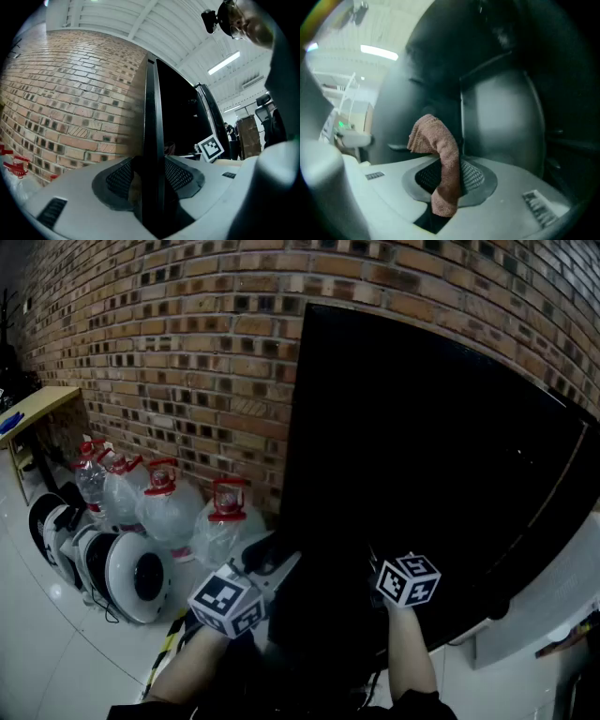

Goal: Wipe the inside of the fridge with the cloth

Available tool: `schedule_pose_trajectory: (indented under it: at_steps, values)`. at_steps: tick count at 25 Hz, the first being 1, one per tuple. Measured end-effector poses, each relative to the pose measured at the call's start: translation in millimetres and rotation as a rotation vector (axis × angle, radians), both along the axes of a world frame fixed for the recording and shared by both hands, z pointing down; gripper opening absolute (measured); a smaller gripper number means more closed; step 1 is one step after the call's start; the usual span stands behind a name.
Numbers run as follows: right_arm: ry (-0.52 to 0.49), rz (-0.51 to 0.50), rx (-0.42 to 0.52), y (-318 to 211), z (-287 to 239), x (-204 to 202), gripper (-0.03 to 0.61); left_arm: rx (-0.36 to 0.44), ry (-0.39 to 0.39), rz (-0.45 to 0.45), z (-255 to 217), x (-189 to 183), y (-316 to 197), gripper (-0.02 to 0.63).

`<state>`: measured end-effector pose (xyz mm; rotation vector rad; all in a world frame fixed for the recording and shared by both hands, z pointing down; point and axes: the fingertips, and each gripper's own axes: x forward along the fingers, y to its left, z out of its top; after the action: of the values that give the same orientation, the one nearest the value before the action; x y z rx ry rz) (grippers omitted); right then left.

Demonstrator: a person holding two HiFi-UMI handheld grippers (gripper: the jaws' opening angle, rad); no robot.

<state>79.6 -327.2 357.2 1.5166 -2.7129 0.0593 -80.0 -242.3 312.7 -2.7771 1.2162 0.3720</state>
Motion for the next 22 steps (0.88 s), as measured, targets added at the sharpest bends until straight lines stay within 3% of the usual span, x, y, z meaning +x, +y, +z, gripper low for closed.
schedule_pose_trajectory:
  at_steps: [7,15,17,22]
  values:
    - [-0.162,-0.045,0.132,86.1,-33.6,21.9,0.078,0.021,0.035,0.001,5.5,-5.5,7.0,0.186]
    - [-0.114,0.011,0.224,155.3,-28.9,44.8,0.078,0.078,0.076,0.017,16.3,-28.0,42.3,0.127]
    - [-0.101,0.012,0.241,169.7,-24.6,44.4,0.078,0.086,0.059,0.019,23.5,-31.9,56.6,0.072]
    - [-0.064,0.034,0.259,201.6,-11.8,42.1,0.078,0.079,-0.021,0.025,43.5,-33.5,89.7,0.072]
